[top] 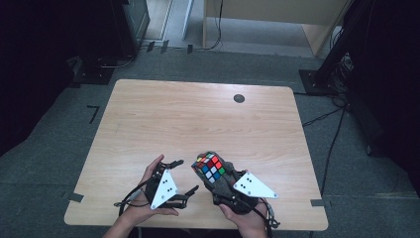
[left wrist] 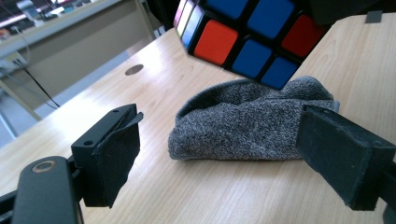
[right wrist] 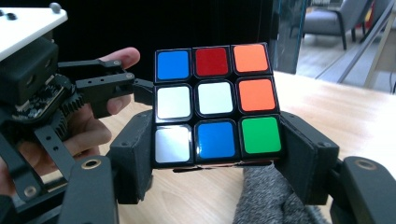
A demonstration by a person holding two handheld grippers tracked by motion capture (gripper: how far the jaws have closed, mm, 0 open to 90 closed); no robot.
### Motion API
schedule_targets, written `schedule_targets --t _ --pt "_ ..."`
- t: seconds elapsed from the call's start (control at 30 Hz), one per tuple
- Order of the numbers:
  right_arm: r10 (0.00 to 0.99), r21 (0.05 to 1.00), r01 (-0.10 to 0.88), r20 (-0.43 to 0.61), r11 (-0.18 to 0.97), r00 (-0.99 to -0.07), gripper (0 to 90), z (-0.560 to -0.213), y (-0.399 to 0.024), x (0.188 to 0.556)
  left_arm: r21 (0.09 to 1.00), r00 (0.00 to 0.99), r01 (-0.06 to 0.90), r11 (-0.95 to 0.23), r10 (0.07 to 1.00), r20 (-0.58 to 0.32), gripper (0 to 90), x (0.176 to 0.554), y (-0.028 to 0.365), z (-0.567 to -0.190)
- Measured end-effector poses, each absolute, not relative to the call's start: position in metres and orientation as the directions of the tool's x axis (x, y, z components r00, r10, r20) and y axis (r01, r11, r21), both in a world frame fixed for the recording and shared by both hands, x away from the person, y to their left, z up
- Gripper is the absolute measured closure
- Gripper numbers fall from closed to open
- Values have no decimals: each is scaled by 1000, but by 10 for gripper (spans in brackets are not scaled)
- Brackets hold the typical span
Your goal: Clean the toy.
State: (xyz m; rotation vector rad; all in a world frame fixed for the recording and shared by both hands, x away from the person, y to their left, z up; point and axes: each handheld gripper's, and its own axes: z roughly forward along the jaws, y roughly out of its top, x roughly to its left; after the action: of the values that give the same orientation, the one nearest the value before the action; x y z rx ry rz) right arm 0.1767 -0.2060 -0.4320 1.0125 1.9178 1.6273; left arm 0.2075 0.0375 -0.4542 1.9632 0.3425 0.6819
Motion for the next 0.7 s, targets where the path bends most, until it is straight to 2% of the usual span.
schedule_targets --t 0.3,0.4,0.47,0.7 --pt "745 946 322 202 19 -636 345 -432 -200 176 827 743 -144 -544 493 454 140 196 25 -458" --pt "742 943 332 211 17 -637 345 -432 -197 175 786 689 -208 -582 483 540 148 189 20 -460" --pt "738 940 340 213 23 -640 345 -432 -196 175 776 675 -225 -590 480 560 155 188 18 -460" --pt "727 931 360 211 54 -654 345 -433 -194 176 761 668 -279 -586 451 592 314 185 22 -461"
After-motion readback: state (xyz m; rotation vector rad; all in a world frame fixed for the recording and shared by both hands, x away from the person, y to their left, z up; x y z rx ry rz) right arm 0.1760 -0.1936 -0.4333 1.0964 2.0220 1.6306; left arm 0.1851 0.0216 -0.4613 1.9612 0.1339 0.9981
